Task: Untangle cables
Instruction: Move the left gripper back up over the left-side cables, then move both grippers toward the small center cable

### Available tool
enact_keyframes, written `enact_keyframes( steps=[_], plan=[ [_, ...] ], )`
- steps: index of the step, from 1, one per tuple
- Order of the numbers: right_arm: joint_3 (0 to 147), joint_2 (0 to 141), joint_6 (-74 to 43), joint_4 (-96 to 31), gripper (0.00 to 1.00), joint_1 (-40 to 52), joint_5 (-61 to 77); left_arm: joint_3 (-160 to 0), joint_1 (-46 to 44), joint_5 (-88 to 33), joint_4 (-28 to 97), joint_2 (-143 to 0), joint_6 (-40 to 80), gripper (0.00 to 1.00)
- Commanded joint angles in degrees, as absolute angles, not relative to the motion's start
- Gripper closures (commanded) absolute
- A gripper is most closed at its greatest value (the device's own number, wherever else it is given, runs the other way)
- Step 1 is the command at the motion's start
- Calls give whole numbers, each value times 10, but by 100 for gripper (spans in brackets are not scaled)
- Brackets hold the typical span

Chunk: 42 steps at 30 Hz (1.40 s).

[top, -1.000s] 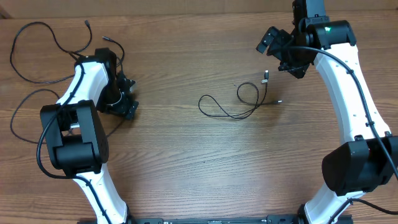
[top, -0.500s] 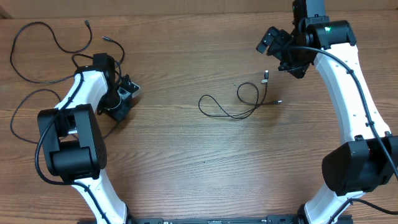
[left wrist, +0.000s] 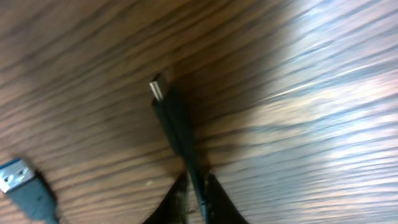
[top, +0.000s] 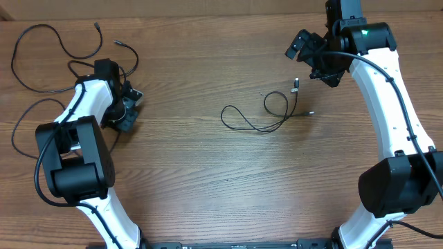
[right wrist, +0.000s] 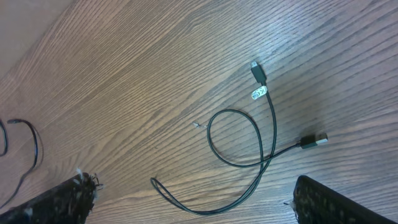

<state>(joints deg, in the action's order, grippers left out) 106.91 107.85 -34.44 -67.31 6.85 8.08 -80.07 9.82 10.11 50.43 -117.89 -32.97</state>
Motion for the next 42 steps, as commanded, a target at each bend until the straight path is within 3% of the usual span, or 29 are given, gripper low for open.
enact_keyframes(
  steps=[1,3,6,10,11,16,23,26,37,39,42],
  plan=[
    [1076,1058,-340,-672,0,71,73,-782,105,122,505,-1197,-306,77],
    [1076,1058,-340,-672,0,71,73,-785,104,122,506,-1197,-306,77],
    [1076,1058,-340,-672,0,71,73,-801,103,122,512,-1197,-274,58],
    [1076,1058,-340,-672,0,71,73,-862,101,100,546,-1194,-222,22],
    [1076,1058,-340,-672,0,71,73,-877,101,83,557,-1194,-222,0],
    [1076,1058,-340,-672,0,71,73,-982,101,-71,636,-1194,-212,0],
    [1076,1058,-340,-672,0,71,73,-1055,96,-486,675,-1195,-32,0],
    [1076,1058,-340,-672,0,71,73,-1055,82,-568,673,-1196,-6,0],
    [1076,1058,-345,-641,0,71,93,-1055,-88,-425,739,-1196,-13,1],
    [1076,1058,-319,-673,0,71,100,-1055,-117,-321,724,-1196,43,0],
    [1060,1058,-269,-698,0,82,105,-1055,-140,-128,724,-1196,239,0]
  ],
)
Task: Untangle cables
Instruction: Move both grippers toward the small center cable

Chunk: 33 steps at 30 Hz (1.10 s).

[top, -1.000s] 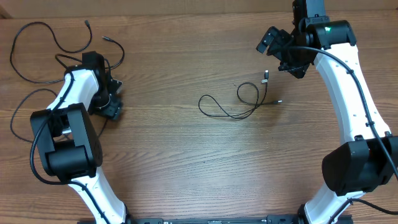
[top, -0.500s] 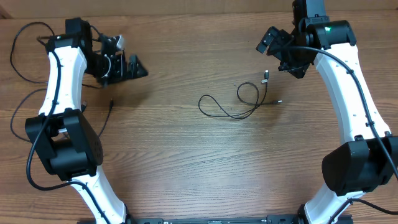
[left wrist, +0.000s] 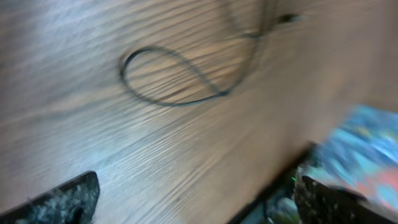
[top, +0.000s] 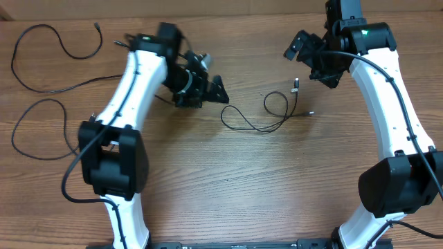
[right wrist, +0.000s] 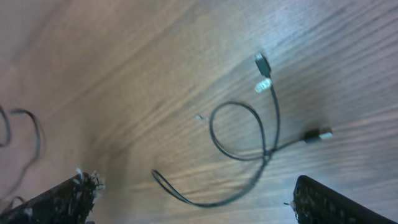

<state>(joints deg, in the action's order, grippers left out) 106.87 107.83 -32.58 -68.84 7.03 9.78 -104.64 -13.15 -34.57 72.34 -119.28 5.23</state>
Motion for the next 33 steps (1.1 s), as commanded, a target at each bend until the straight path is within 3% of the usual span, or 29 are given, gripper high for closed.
enact_keyframes(
  steps=[1,7,12,16,23,27,29,31,33],
  plan=[
    [1051,1058,-246,-698,0,86,105,-1055,-139,-99,726,-1196,276,0],
    [940,1059,-220,-638,0,133,117,-1055,-90,-114,729,-1196,364,1],
    [841,1069,-29,-540,0,211,164,-1055,-70,-171,769,-1196,330,0],
    [841,1090,-18,-534,0,253,146,-1055,-72,-139,775,-1196,288,0],
    [842,1125,-33,-495,0,263,116,-1055,-49,-131,776,-1196,395,0],
    [839,1131,-33,-431,0,263,114,-1055,-45,-130,781,-1196,368,0],
    [839,1140,-33,-423,8,262,114,-1055,-45,-129,793,-1196,360,0],
    [839,1154,-34,-430,28,262,117,-1055,-45,-130,798,-1196,360,0],
    [839,1168,-34,-444,35,262,127,-1055,-45,-129,796,-1196,360,0]
  ],
)
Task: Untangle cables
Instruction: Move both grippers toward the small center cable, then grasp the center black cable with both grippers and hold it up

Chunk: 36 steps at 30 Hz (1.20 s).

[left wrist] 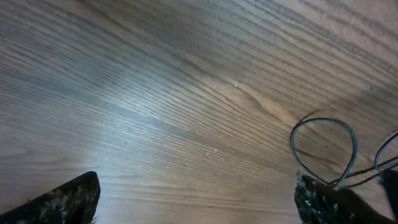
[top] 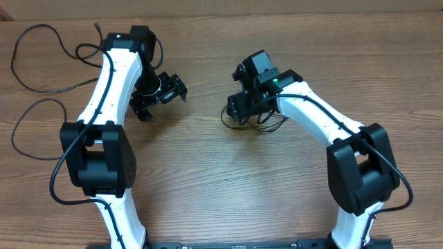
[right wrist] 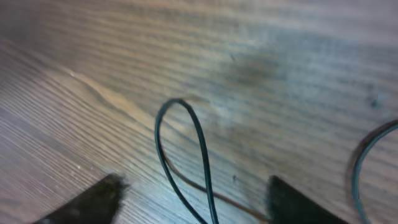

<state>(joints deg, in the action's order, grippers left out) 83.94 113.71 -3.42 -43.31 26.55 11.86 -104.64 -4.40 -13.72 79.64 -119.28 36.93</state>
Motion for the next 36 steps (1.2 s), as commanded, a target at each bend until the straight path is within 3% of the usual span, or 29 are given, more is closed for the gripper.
enact_keyframes(
  steps=[1,4,11,20,27,33,36],
  plan=[
    [839,1173,-34,-450,35,263,130,-1055,-45,-129,794,-1196,360,0],
    [839,1183,-34,-463,39,263,134,-1055,-45,-129,785,-1196,360,0],
    [840,1183,-34,-468,69,263,134,-1055,-45,-129,781,-1196,360,0],
    [879,1183,-59,-480,70,263,136,-1055,-45,-129,783,-1196,360,0],
    [880,1183,-59,-496,97,263,136,-1055,-45,-130,786,-1196,360,0],
    [889,1177,-60,-513,96,263,165,-1055,-45,-161,793,-1196,359,0],
    [913,1157,-60,-524,96,263,231,-1055,-45,-270,789,-1196,309,0]
  ],
)
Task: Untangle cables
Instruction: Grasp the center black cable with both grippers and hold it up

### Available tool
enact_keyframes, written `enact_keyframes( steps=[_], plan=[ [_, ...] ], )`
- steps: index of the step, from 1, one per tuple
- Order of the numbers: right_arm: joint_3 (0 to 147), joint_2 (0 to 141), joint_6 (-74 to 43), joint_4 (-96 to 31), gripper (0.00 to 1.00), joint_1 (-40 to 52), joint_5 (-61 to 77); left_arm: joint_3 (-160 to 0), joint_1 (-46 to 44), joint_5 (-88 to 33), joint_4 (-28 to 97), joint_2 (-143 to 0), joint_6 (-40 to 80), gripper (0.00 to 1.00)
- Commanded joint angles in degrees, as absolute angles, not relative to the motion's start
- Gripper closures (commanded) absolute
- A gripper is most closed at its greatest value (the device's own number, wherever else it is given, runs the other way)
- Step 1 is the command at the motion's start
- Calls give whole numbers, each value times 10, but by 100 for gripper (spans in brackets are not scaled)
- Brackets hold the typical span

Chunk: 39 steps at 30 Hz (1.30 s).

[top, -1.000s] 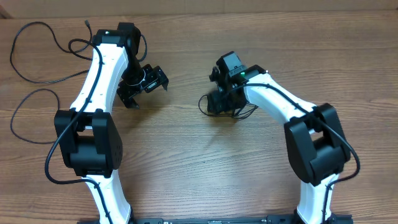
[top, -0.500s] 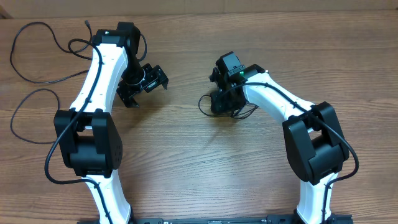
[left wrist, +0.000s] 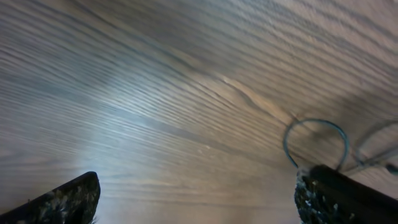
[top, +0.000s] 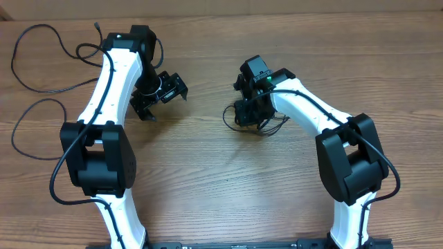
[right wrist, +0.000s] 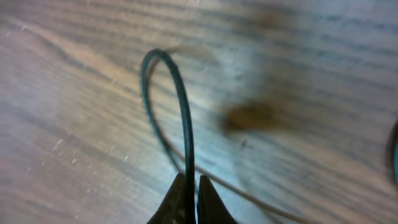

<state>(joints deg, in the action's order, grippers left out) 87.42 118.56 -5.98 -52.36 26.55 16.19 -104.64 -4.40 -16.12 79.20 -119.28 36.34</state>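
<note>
A short thin black cable point(top: 280, 126) lies in loops at the table's middle. My right gripper point(top: 246, 112) is down on its left end, shut on the strand of the cable loop point(right wrist: 166, 87), which rises between the closed fingers point(right wrist: 178, 200). My left gripper point(top: 160, 90) hovers open to the left of centre, nothing between its fingers point(left wrist: 62, 199). From there the cable loop point(left wrist: 314, 134) shows at the right, partly behind the right arm. A long black cable point(top: 55, 88) sprawls at the far left.
Another curve of black cable point(top: 15, 135) lies near the table's left edge, beside the left arm's base. The right arm point(top: 311, 114) reaches across the middle right of the wooden table point(top: 221, 187).
My right gripper was open around the loop's left end and is now shut on the strand. The left gripper stays where it was, open.
First my left gripper was shut on a plug end of cable at the far left, with the right gripper open high at the back right. Then the left was open near the middle cable, later left of centre. The right came down on the loop and shut.
</note>
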Motion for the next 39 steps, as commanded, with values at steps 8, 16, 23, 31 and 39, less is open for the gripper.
enact_keyframes(
  steps=[8,16,23,31,39],
  plan=[
    [957,1066,-59,-520,96,263,295,-1055,-45,-603,787,-1196,301,0],
    [957,1044,-60,-517,96,263,297,-1055,-45,-612,778,-1196,394,0],
    [957,1044,-60,-518,96,263,297,-1055,-45,-653,777,-1196,414,3],
    [957,1044,-62,-507,96,284,297,-1055,-45,-635,775,-1196,507,8],
    [957,1044,-151,-464,96,312,186,-1055,-44,-574,714,-1196,636,11]
  ],
)
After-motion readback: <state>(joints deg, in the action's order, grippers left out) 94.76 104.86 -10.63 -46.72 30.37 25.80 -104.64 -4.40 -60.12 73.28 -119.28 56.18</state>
